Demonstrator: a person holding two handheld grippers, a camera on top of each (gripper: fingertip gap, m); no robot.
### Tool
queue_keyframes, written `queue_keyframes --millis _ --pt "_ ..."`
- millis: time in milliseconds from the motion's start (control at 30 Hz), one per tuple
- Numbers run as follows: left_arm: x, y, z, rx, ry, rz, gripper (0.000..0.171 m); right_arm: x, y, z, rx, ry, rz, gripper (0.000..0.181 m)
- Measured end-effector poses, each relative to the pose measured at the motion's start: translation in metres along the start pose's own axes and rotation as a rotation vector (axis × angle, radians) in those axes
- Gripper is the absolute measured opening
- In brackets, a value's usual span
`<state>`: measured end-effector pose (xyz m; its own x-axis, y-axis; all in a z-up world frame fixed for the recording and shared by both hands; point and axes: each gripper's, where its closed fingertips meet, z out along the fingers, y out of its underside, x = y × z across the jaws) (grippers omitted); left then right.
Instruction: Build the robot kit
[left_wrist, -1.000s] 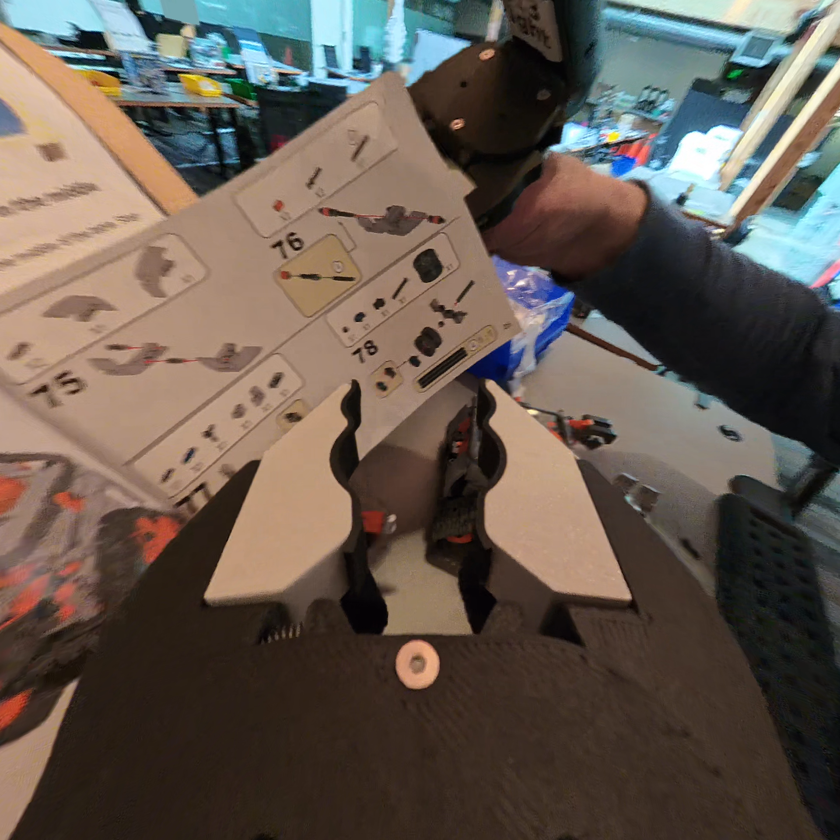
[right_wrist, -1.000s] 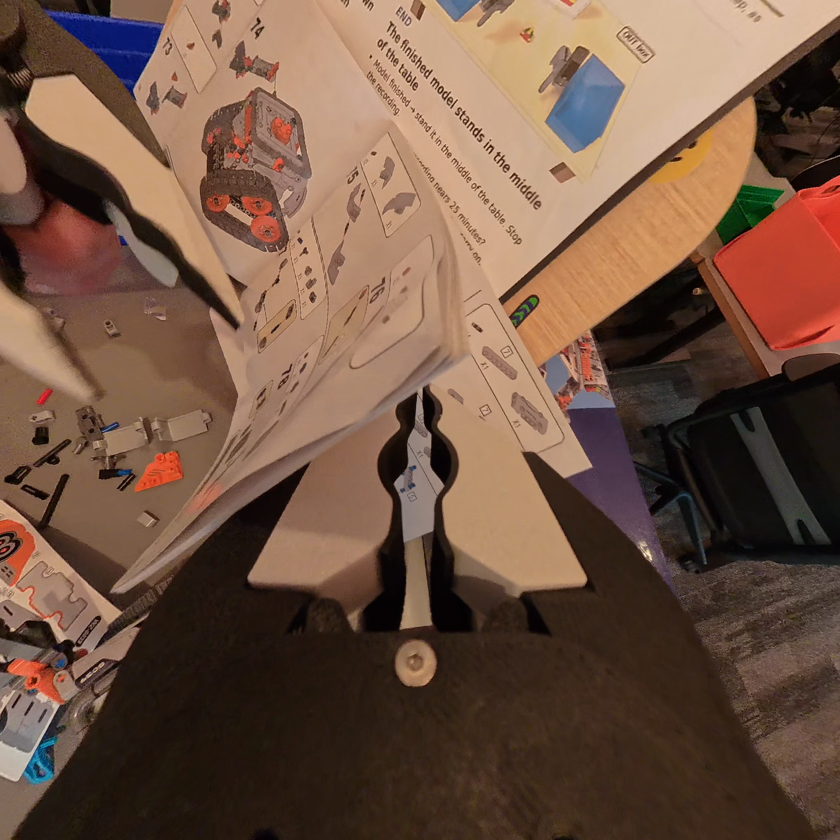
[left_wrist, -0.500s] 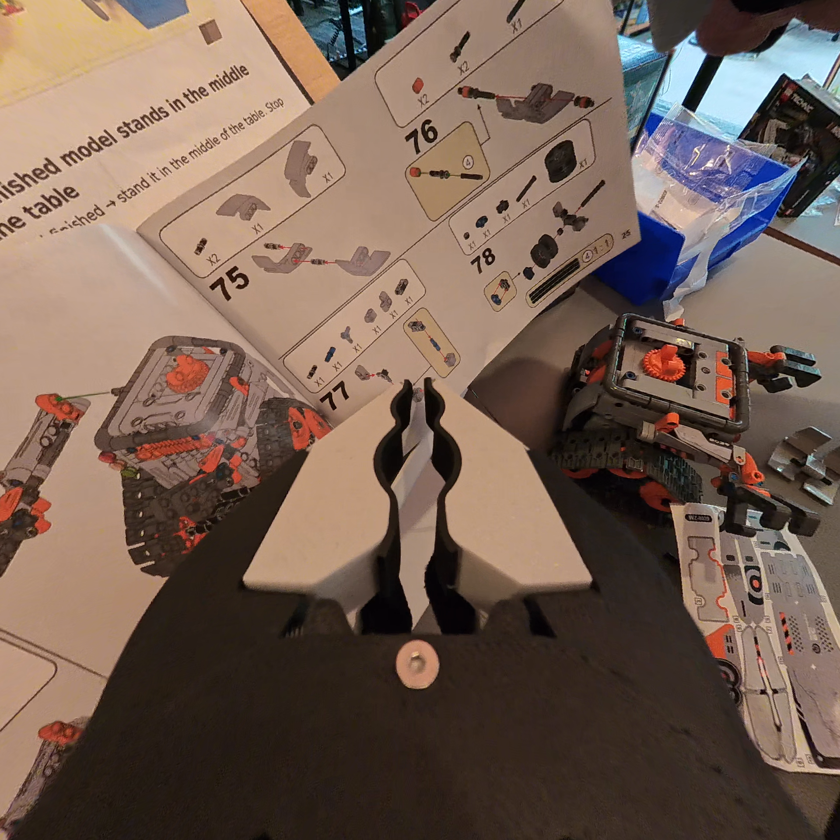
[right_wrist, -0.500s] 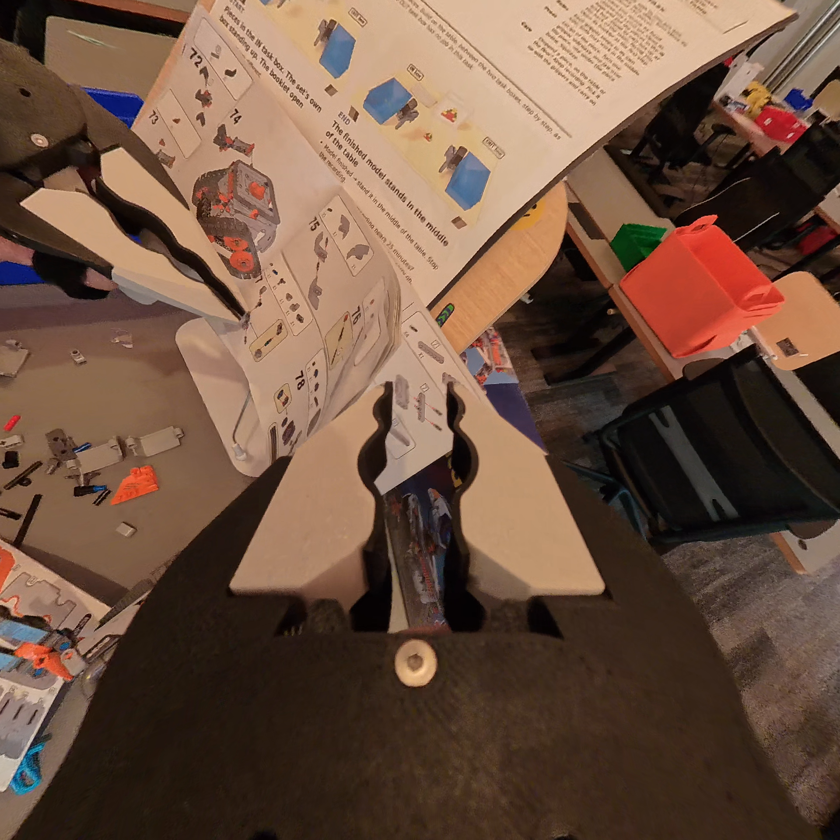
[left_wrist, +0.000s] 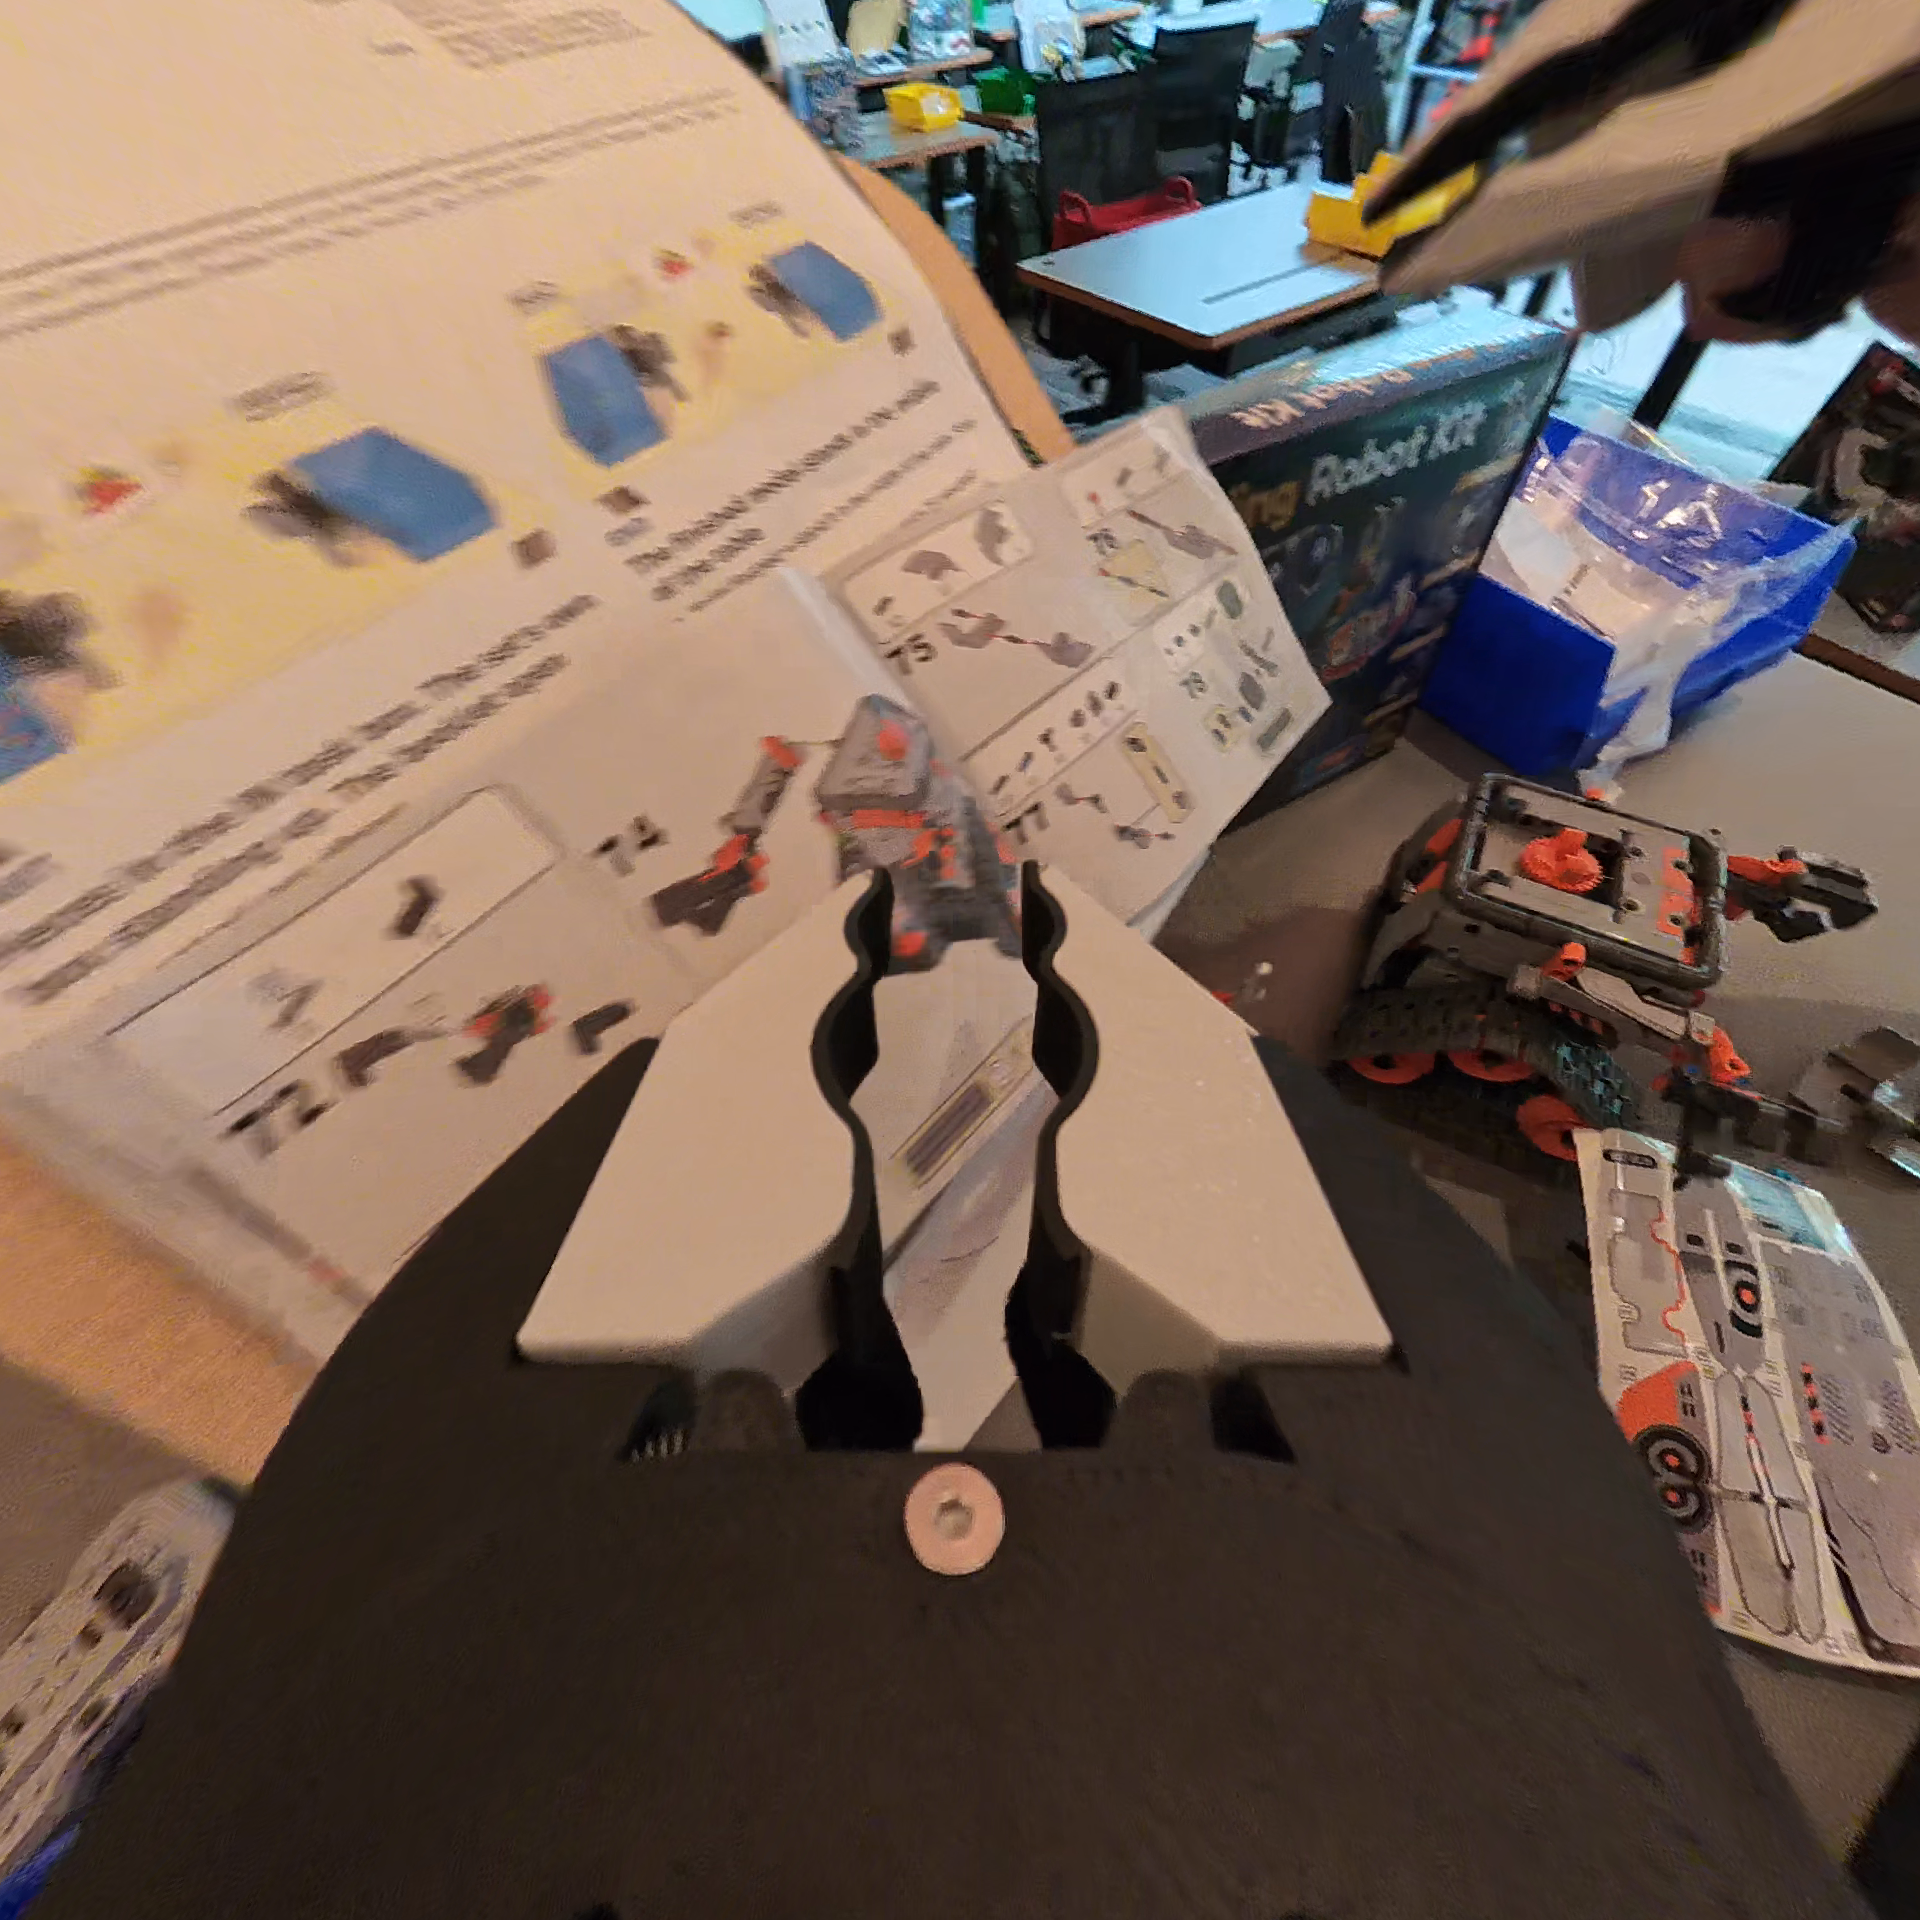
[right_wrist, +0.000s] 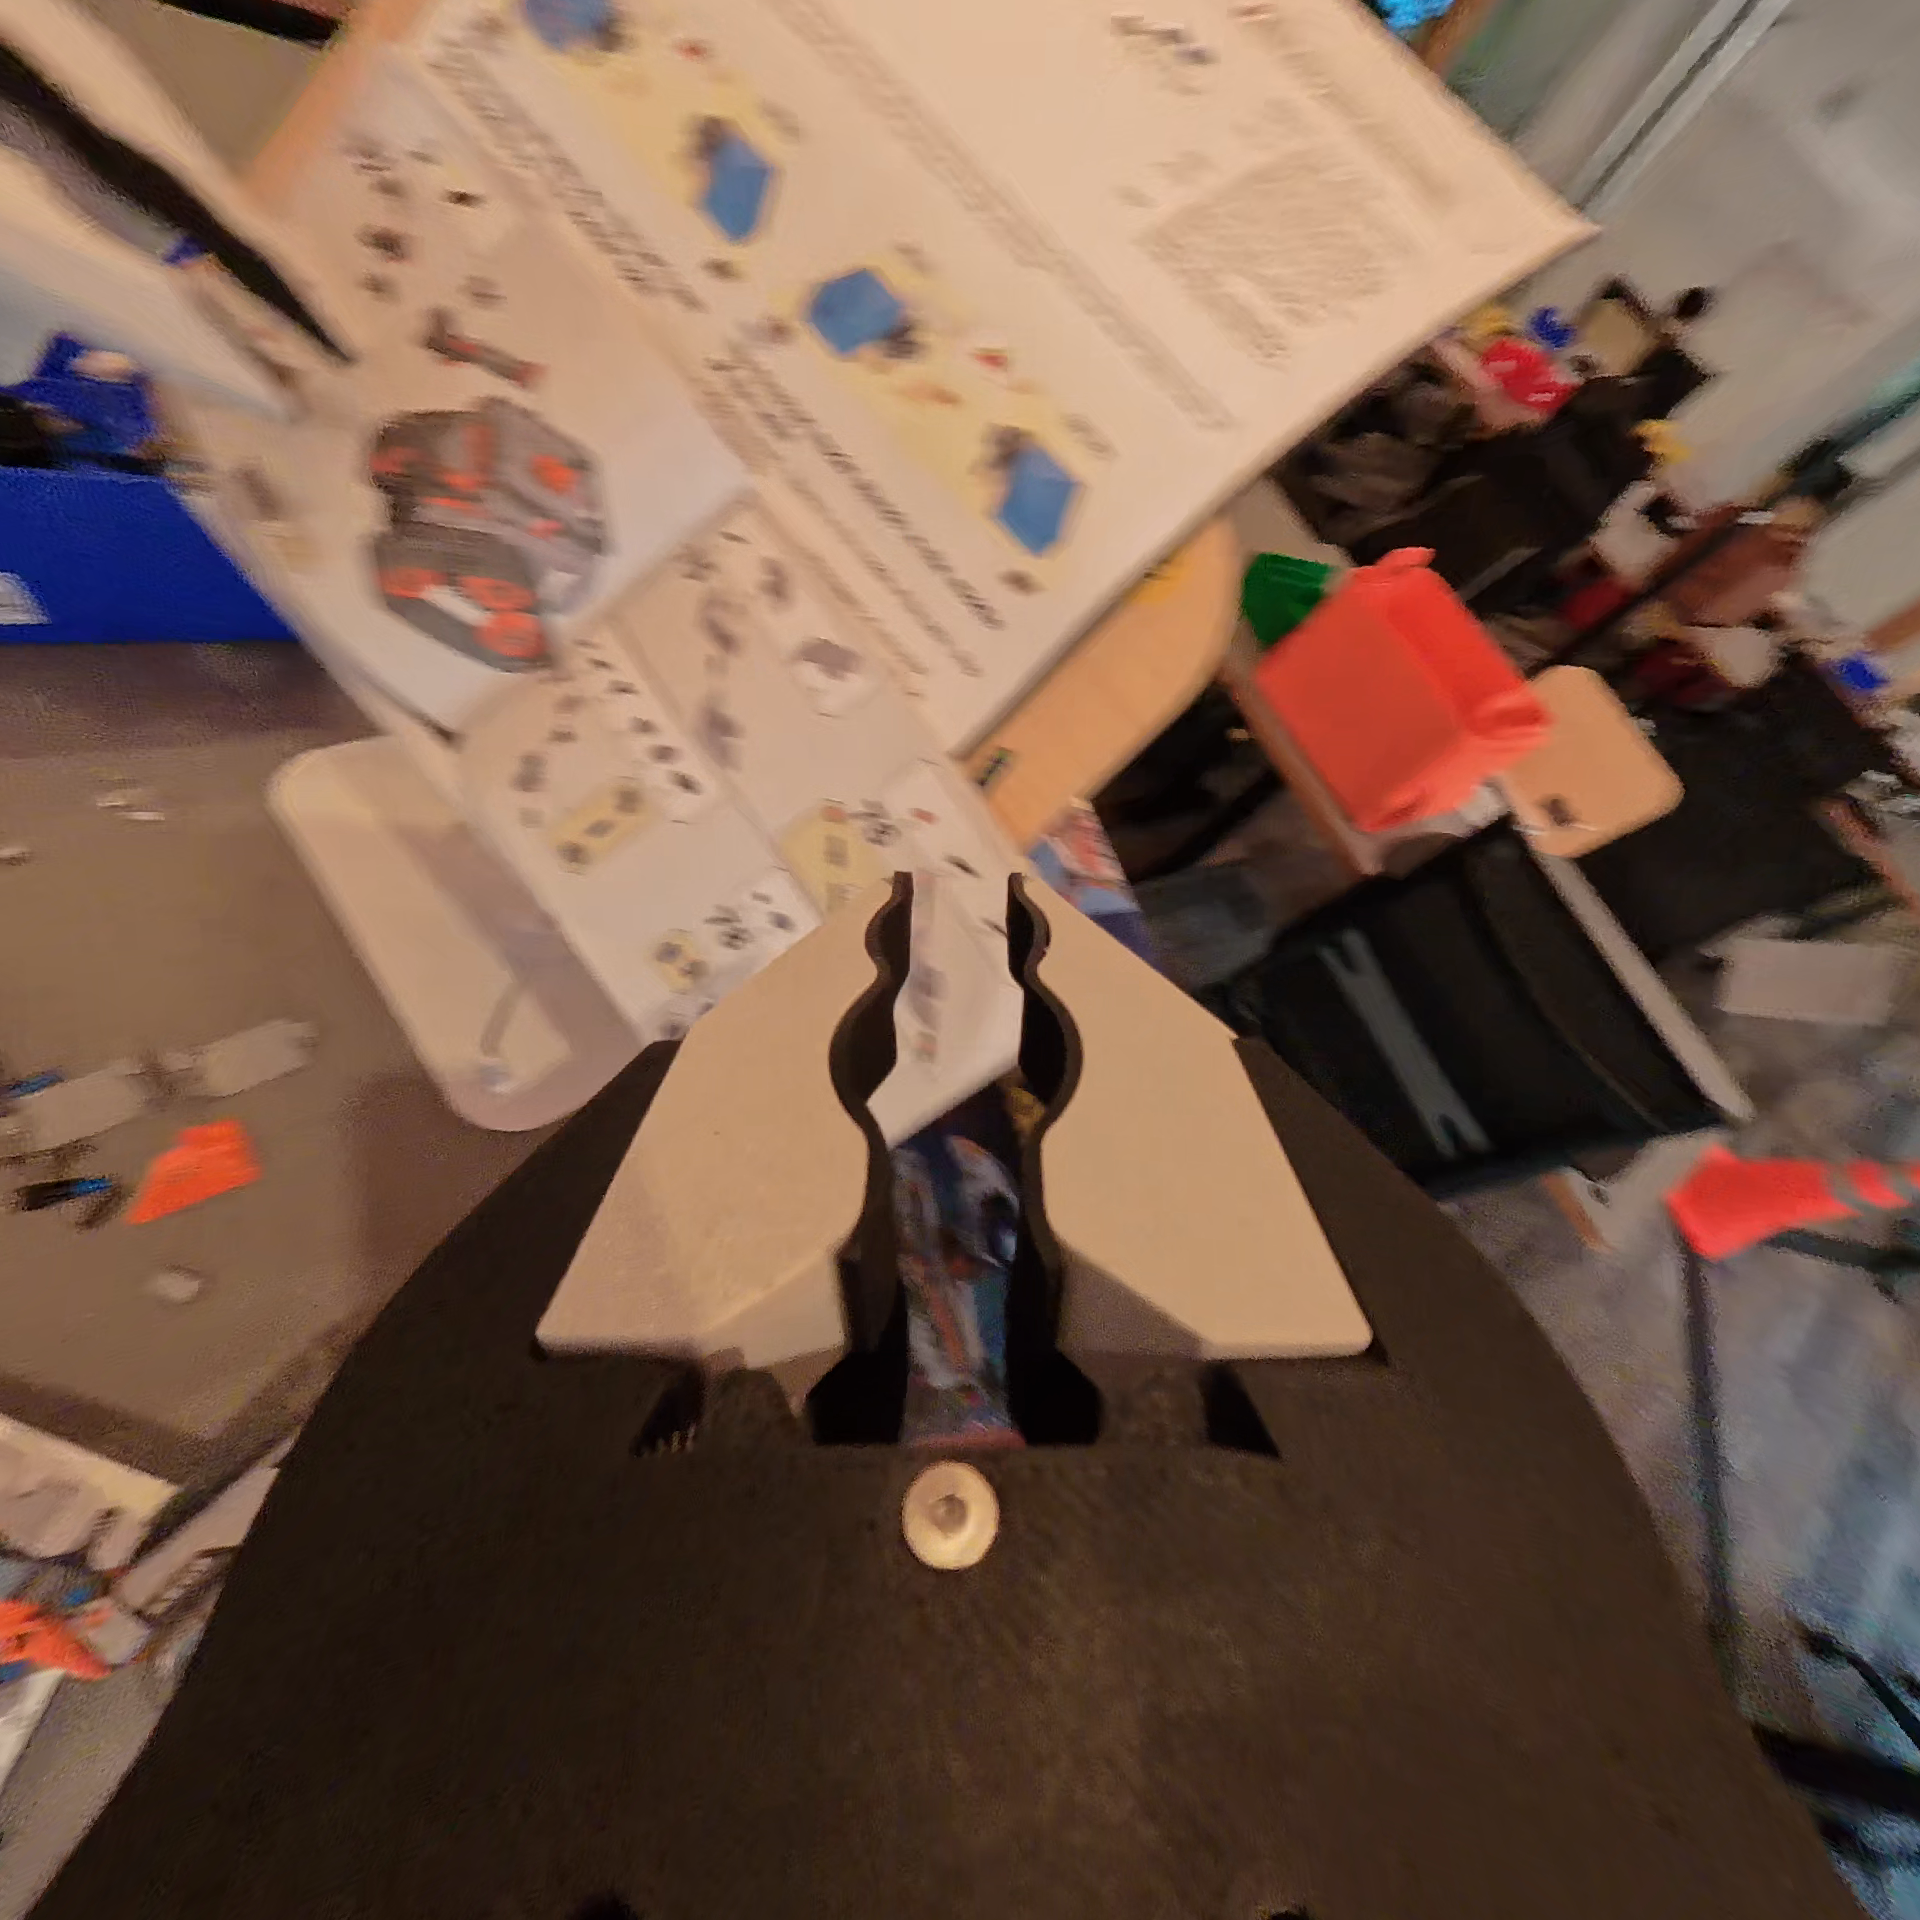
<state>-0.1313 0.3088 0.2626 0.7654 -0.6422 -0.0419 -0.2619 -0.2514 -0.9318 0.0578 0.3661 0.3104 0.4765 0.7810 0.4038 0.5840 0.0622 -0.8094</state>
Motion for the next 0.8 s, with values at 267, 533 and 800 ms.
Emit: queue_keyframes --millis 267,533,800 --pt "-0.087 0.040 -0.066 0.006 -0.165 -0.233 0.045 -0.112 -0.014 0.094 -0.062 -0.226 -0.135 0.000" --pt "-0.104 0.072 -0.073 -0.013 -0.099 -0.357 0.053 -0.142 -0.024 0.138 -0.074 -0.280 -0.156 0.000" --pt "-0.103 0.084 -0.071 0.010 0.007 -0.433 0.058 -0.161 -0.034 0.147 -0.048 -0.373 -0.196 0.000"
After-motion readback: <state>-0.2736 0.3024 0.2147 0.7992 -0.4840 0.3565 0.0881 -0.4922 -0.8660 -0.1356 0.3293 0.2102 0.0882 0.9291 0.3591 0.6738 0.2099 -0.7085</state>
